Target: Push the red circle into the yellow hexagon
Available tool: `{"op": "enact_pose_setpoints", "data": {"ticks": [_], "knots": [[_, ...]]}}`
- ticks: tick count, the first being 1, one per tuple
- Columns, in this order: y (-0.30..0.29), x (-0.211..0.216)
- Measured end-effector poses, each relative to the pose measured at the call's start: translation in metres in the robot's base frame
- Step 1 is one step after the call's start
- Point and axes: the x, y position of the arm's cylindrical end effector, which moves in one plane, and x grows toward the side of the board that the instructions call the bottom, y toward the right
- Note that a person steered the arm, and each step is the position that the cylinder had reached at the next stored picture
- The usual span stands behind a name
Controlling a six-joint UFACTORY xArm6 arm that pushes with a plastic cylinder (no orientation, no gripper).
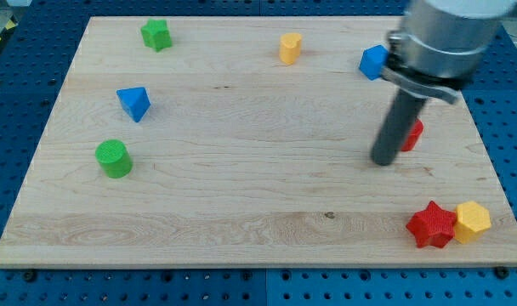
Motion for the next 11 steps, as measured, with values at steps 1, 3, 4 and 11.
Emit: {"op": "enact_pose_setpoints", "data": {"ticks": [1, 3, 4, 11], "knots": [[-0.008, -0.050], [0.090, -0.054], [0.100, 0.007], [0.095, 0.017]]}}
